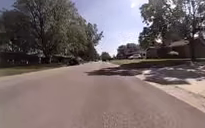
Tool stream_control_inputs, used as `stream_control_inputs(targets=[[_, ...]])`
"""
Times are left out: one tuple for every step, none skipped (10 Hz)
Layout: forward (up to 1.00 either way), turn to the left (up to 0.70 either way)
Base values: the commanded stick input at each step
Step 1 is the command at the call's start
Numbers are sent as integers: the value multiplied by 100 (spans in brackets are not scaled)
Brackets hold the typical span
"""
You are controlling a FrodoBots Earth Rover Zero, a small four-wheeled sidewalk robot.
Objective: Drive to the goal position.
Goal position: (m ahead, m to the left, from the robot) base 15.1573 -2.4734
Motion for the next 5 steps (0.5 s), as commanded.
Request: stream_control_inputs(targets=[[50,0],[50,0],[50,0],[50,0],[50,0]])
